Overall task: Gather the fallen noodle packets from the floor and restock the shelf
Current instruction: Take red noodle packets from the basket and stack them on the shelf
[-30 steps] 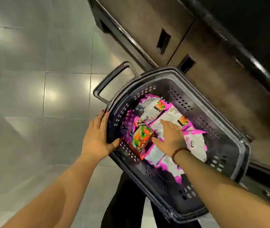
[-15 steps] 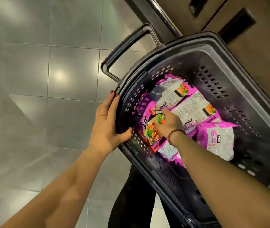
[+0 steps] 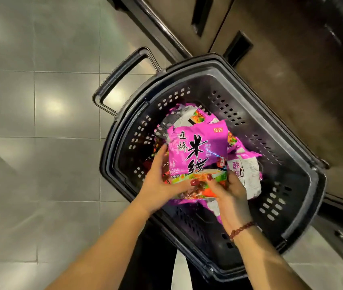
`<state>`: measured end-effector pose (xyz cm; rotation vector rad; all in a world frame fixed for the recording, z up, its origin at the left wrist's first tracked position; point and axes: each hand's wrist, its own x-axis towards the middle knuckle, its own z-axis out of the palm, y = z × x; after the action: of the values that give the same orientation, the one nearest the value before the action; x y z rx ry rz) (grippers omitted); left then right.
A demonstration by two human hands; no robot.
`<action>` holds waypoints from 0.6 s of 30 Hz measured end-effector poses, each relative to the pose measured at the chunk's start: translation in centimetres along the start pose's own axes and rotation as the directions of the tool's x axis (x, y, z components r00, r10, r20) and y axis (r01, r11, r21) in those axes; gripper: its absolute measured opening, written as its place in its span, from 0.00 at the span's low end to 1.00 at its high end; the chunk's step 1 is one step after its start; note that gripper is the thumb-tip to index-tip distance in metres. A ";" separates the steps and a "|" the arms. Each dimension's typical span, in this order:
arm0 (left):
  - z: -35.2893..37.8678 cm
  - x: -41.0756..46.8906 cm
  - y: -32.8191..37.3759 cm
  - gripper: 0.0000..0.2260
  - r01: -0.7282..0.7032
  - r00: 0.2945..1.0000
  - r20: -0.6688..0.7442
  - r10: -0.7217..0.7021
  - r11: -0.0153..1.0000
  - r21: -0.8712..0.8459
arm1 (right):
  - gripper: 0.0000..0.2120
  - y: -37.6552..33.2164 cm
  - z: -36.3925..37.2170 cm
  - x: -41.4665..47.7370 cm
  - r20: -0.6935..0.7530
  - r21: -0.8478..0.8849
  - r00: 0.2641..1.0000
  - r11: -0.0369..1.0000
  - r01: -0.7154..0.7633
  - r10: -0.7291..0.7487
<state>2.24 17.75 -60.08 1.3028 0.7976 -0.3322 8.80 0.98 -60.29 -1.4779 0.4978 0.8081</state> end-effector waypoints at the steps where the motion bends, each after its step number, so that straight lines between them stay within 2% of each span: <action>1: 0.4 0.5 0.0 0.40 0.066 0.998 0.026 -0.063 0.994 -0.089 | 0.16 0.0 0.0 -0.1 0.027 0.010 0.999 1.000 -0.019 0.019; 4: 1.2 1.8 -0.1 0.30 0.159 0.987 -0.006 -0.163 0.970 -0.184 | 0.12 0.5 -0.4 0.2 0.055 -0.067 0.998 0.998 -0.011 0.015; 5: 1.4 2.2 -0.3 0.29 0.162 0.984 -0.040 -0.173 0.967 -0.195 | 0.10 0.7 -0.7 0.7 0.003 -0.124 1.000 0.992 0.018 -0.018; 7: 1.8 3.0 -0.7 0.26 0.153 0.977 -0.113 -0.178 0.968 -0.200 | 0.10 1.5 -2.0 2.2 -0.220 -0.321 0.966 0.945 0.059 -0.135; 9: 1.9 3.5 -1.2 0.25 0.150 0.968 -0.170 -0.185 0.968 -0.203 | 0.16 2.5 -4.1 3.9 -0.381 -0.650 0.872 0.759 -0.018 -0.306; 10: 1.9 3.8 -1.5 0.24 0.150 0.964 -0.190 -0.188 0.969 -0.198 | 0.21 3.1 -5.2 4.8 -0.404 -0.741 0.848 0.666 -0.084 -0.342; 12: 1.7 4.2 -2.2 0.23 0.155 0.954 -0.227 -0.194 0.971 -0.181 | 0.30 4.5 -6.8 6.3 -0.369 -0.807 0.888 0.569 -0.158 -0.276; 14: 1.7 4.3 -2.7 0.24 0.159 0.948 -0.250 -0.198 0.973 -0.168 | 0.41 5.7 -7.6 7.3 -0.291 -0.845 0.940 0.508 -0.165 -0.179; 18: 1.9 4.5 -3.2 0.24 0.131 0.948 -0.270 -0.171 0.979 -0.159 | 0.58 6.4 -7.5 8.5 -0.287 -0.896 0.957 0.363 -0.254 -0.037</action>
<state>3.96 16.01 -65.43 1.1739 1.1476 -0.2094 11.03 -5.47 -71.35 -2.7021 0.3111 1.0875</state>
